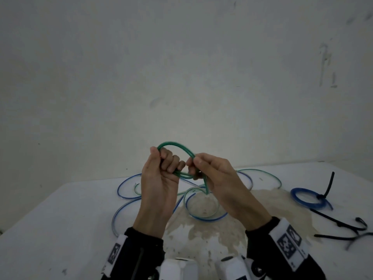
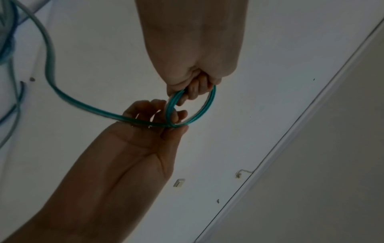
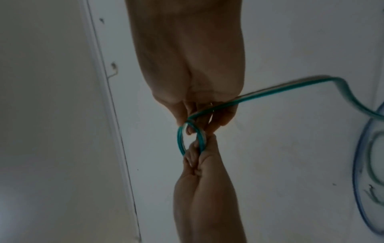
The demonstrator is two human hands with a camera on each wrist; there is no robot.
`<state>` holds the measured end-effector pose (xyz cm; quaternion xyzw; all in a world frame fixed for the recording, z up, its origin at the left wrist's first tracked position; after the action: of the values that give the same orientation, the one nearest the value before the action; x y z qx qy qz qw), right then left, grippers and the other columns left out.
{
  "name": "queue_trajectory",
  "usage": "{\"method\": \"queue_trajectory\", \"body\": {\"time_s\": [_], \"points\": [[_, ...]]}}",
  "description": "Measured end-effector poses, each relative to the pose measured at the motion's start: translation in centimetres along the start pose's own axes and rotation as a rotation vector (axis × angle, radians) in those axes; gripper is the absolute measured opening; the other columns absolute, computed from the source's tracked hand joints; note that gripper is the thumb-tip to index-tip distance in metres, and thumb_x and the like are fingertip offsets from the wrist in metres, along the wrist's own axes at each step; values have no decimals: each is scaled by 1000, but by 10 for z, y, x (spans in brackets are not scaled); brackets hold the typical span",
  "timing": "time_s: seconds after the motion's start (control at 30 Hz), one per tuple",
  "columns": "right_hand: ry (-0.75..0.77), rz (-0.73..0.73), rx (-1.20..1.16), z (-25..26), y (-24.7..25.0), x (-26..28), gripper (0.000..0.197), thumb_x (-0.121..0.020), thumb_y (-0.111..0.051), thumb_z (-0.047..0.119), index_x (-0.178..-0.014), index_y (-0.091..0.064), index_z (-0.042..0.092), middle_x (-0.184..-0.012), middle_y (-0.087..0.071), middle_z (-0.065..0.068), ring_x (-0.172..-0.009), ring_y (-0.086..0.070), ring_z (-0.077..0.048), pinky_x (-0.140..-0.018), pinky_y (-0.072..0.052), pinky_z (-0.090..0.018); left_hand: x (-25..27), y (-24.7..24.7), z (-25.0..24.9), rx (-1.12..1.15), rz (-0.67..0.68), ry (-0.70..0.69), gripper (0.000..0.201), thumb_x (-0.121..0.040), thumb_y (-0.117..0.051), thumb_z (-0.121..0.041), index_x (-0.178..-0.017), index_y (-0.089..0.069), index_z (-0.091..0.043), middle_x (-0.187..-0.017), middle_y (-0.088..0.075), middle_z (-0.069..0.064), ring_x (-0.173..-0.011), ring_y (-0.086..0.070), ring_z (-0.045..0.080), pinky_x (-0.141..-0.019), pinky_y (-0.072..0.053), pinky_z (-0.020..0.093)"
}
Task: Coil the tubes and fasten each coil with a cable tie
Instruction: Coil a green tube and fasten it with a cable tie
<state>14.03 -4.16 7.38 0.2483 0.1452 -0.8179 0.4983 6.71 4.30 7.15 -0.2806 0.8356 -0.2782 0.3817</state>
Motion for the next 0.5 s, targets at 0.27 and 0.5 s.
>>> {"method": "queue_trajectory", "body": {"time_s": [0.27, 0.5], "points": [[53, 159, 620, 26, 25, 6, 29, -97, -42, 9, -74, -53, 23, -62, -45, 3, -55, -37, -5, -54, -32, -17, 10, -2, 14, -378, 300, 430, 43, -89, -37, -35, -71, -58, -3, -53, -44, 5, -48, -45, 18, -73, -54, 35], [50, 247, 746, 26, 8, 10, 22, -97, -42, 15, -79, -54, 21, -63, -45, -2, -56, -35, -8, -56, -31, -26, 19, -12, 12, -624, 371, 387, 34, -86, -44, -35, -63, -50, -10, -56, -18, -2, -50, -19, 12, -50, -30, 21]]}}
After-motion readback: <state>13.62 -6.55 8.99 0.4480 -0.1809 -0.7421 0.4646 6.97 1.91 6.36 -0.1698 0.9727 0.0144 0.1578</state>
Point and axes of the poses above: each hand's wrist, its own x-axis away from the middle knuckle, its own y-axis out of the back of the hand, z = x × y, the point moved 7 cm from there along -x, towards the middle knuckle
